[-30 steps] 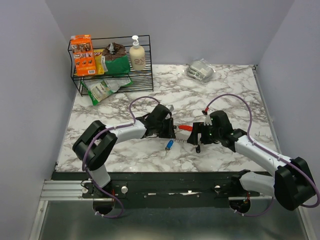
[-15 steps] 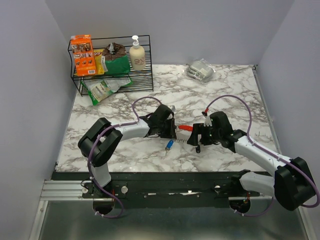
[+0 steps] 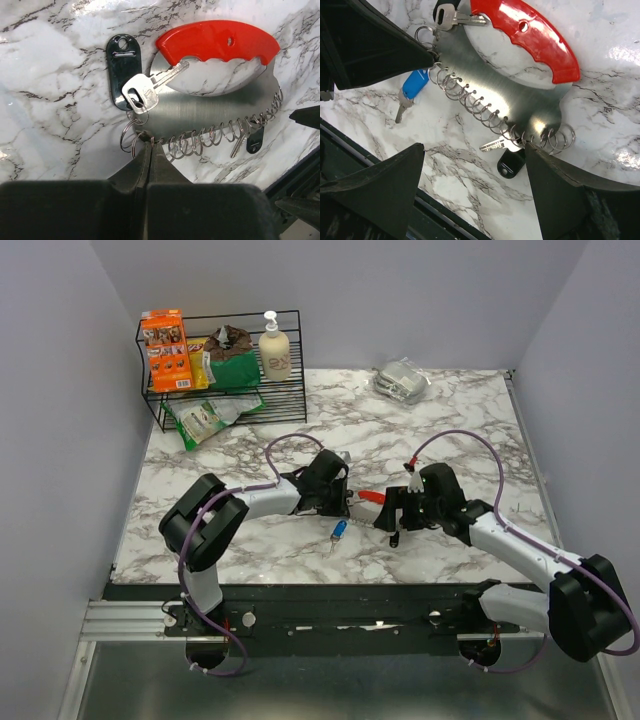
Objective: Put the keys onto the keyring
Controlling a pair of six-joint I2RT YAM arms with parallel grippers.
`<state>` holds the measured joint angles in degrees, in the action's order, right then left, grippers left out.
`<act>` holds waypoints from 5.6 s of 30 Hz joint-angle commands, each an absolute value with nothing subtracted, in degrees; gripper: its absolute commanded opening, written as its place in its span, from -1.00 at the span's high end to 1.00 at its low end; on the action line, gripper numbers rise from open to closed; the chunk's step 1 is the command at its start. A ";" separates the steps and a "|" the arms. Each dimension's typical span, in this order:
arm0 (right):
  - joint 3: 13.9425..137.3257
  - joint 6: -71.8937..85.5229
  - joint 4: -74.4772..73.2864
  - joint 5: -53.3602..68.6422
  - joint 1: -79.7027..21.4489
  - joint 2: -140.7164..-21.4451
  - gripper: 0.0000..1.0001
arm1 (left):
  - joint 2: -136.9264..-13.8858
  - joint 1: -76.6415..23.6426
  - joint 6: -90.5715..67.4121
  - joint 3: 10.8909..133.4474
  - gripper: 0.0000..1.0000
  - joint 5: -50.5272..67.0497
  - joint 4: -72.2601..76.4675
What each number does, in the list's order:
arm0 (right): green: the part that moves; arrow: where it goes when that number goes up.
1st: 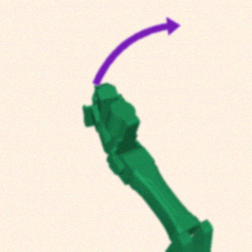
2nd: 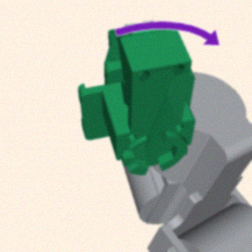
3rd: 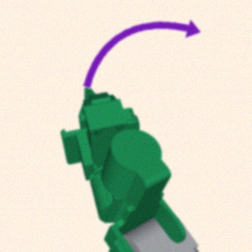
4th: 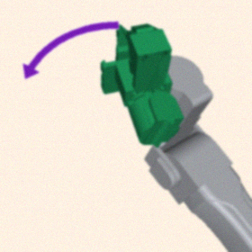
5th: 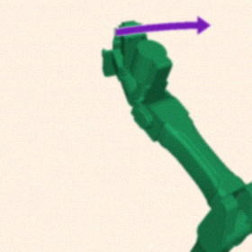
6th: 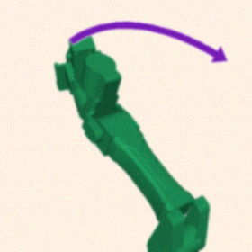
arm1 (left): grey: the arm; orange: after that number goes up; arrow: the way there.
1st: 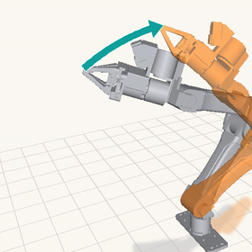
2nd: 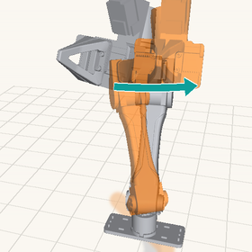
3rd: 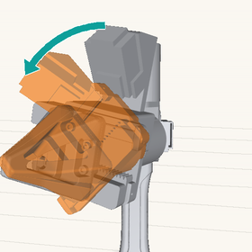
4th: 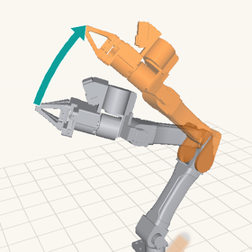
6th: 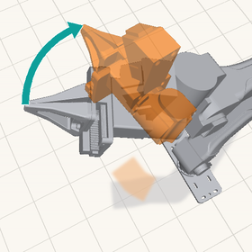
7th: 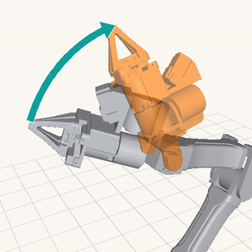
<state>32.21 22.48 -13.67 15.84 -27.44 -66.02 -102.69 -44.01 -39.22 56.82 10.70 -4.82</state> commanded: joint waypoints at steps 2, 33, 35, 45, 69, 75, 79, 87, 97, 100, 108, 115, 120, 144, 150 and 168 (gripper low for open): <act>31.73 22.50 -13.36 16.70 -27.77 -64.16 -0.79 | -100.38 -44.47 -34.99 58.97 1.00 7.91 -5.62; 35.24 23.90 -14.94 5.03 -27.77 -65.02 -0.76 | -101.42 -47.55 -13.45 66.62 1.00 20.48 -13.01; 36.12 24.08 -13.98 4.05 -27.77 -66.53 -0.70 | -101.86 -47.55 -13.10 66.80 1.00 19.69 -13.97; 43.94 22.76 -12.13 0.35 -27.77 -78.74 0.99 | -101.25 -47.55 -13.01 65.65 1.00 19.07 -13.36; 39.90 27.25 -23.64 6.59 -30.15 -78.22 0.99 | -106.87 -47.29 -13.71 69.52 1.00 12.65 -14.24; 39.29 28.04 -24.35 9.14 -31.02 -76.47 0.99 | -108.19 -47.28 -12.39 71.01 1.00 12.22 -15.03; 39.38 28.39 -24.26 8.53 -31.20 -75.94 0.99 | -108.98 -47.28 -10.73 72.77 1.00 11.25 -16.34; 41.31 27.86 -24.08 5.63 -31.20 -74.36 0.99 | -111.18 -47.29 -8.26 76.81 1.00 9.05 -19.51; 40.26 26.72 -19.17 4.04 -31.20 -67.07 0.92 | -106.36 -47.20 -8.44 74.71 -0.31 2.73 -18.46; 40.69 26.19 -18.37 4.48 -31.20 -66.88 0.82 | -102.93 -46.67 -9.05 72.43 -0.33 2.37 -16.27; 42.36 25.05 -16.97 6.50 -31.20 -70.57 0.62 | -96.25 -43.86 -12.12 64.79 -0.28 9.38 -10.56; 43.77 23.47 -10.92 9.92 -31.20 -74.00 0.05 | -92.03 -34.56 -21.24 52.14 -0.22 28.25 3.32; 44.30 22.76 -4.58 14.58 -31.20 -77.43 -0.32 | -89.13 -30.06 -24.96 44.66 -0.18 34.54 13.97; 45.97 25.66 5.71 21.97 -27.78 -90.53 -0.25 | -100.37 -32.96 -34.28 46.67 0.56 36.48 24.88; 45.00 26.10 6.59 23.20 -27.16 -91.75 -0.23 | -102.13 -33.75 -32.61 48.60 0.60 34.11 21.36; 44.74 27.51 7.21 24.17 -26.98 -96.77 -0.13 | -106.87 -35.60 -30.23 52.03 0.75 27.86 14.15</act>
<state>45.56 27.07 5.56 22.92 -27.24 -95.66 -105.08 -35.05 -31.33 50.57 30.06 15.11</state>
